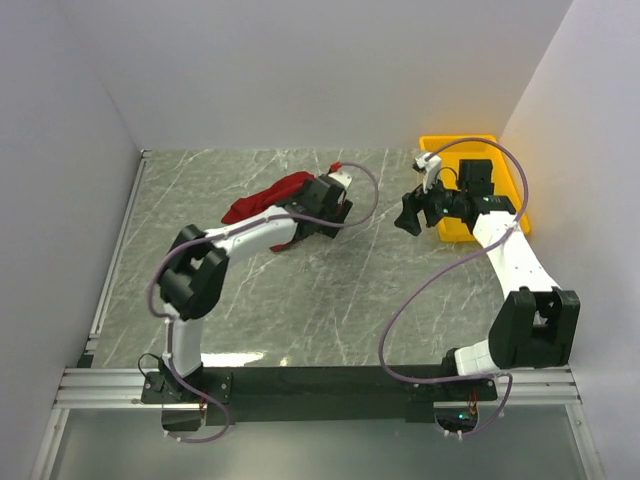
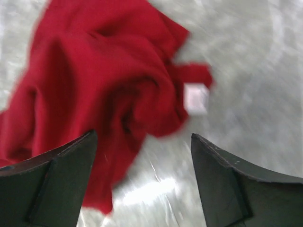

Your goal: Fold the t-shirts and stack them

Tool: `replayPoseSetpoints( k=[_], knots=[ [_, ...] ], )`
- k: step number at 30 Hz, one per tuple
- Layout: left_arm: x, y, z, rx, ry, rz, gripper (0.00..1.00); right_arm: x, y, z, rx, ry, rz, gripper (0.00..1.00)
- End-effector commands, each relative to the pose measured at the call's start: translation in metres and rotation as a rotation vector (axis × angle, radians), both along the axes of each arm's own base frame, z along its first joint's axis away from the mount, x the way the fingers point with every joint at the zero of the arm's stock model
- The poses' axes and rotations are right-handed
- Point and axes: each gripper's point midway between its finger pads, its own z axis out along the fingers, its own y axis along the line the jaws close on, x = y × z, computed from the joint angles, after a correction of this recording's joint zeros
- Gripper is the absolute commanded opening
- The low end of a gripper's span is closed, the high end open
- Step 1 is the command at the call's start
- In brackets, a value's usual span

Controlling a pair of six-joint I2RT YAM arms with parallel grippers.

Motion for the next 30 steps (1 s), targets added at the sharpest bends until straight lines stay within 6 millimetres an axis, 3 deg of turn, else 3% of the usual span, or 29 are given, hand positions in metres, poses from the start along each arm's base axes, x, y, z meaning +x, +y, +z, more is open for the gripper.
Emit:
replayPoseSetpoints(
  k=[1, 4, 10, 13, 16, 17, 19, 20, 22, 23, 25, 26, 30],
  knots=[
    [0.036, 0.017, 0.007, 0.143, -0.081, 0.125, 0.84, -0.012, 0.008, 0.024, 0.038, -0.060, 0.034, 0.88],
    [0.052, 0.024, -0.002, 0.223, -0.093, 0.202, 0.80, -0.018, 0.007, 0.023, 0.043, -0.054, 0.029, 0.88],
    [0.062, 0.017, 0.000, 0.156, -0.100, 0.185, 0.69, -0.025, 0.009, 0.017, 0.052, -0.041, 0.033, 0.88],
    [0.066, 0.019, -0.022, 0.128, -0.010, 0.166, 0.43, -0.026, 0.010, 0.015, 0.064, -0.030, 0.026, 0.88],
    [0.069, 0.023, -0.037, 0.084, 0.066, 0.181, 0.07, -0.028, 0.011, 0.016, 0.073, -0.030, 0.026, 0.88],
    [0.068, 0.024, -0.031, 0.063, 0.060, 0.187, 0.01, -0.029, 0.012, 0.017, 0.074, -0.033, 0.031, 0.88],
    [0.070, 0.026, -0.014, 0.008, 0.036, 0.196, 0.01, -0.033, 0.011, 0.014, 0.069, -0.024, 0.033, 0.88],
    [0.069, 0.024, 0.012, -0.052, 0.003, 0.191, 0.01, -0.035, 0.011, 0.015, 0.061, -0.030, 0.040, 0.88],
    [0.067, 0.025, 0.045, -0.143, -0.031, 0.196, 0.01, -0.041, 0.012, 0.014, 0.057, -0.023, 0.058, 0.88],
    [0.062, 0.023, 0.078, -0.221, -0.067, 0.175, 0.01, -0.043, 0.012, 0.014, 0.047, -0.033, 0.078, 0.88],
    [0.054, 0.023, 0.110, -0.324, -0.089, 0.155, 0.01, -0.053, 0.017, 0.015, 0.063, -0.022, 0.123, 0.88],
    [0.042, 0.023, 0.137, -0.388, -0.111, 0.120, 0.01, -0.056, 0.019, 0.016, 0.056, -0.038, 0.157, 0.88],
    [0.012, 0.022, 0.190, -0.526, -0.143, 0.034, 0.01, -0.075, 0.030, 0.018, 0.082, -0.033, 0.280, 0.87]
  ],
)
